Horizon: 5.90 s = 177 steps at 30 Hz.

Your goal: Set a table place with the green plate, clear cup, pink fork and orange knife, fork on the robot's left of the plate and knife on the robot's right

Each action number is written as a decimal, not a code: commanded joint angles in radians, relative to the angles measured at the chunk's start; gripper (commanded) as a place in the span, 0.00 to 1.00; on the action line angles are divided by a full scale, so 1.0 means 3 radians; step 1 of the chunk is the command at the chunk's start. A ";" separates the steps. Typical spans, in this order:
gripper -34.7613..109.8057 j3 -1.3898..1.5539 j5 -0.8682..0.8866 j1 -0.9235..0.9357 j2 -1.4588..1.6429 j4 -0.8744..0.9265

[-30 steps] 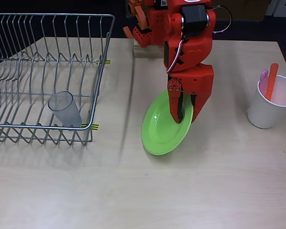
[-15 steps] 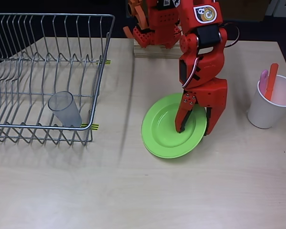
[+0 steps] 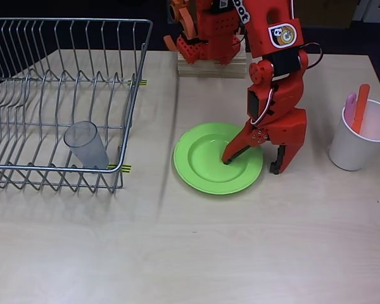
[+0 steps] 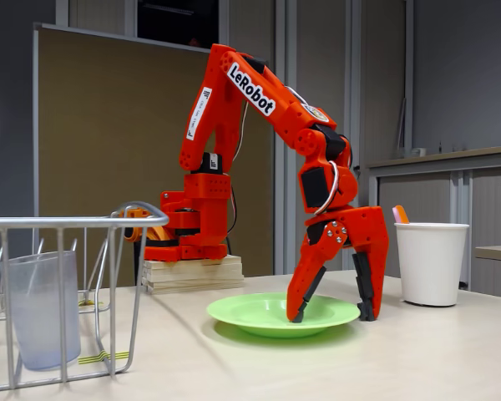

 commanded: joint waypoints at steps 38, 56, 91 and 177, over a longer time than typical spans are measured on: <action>0.39 -0.1800 -0.1897 0.1150 0.1094 0.3329; 0.24 -0.0261 -0.2444 0.1912 0.1064 0.2010; 0.24 -0.0240 -0.0747 0.0404 0.0199 0.0905; 0.44 -0.1370 -0.8350 0.3794 0.0757 0.2096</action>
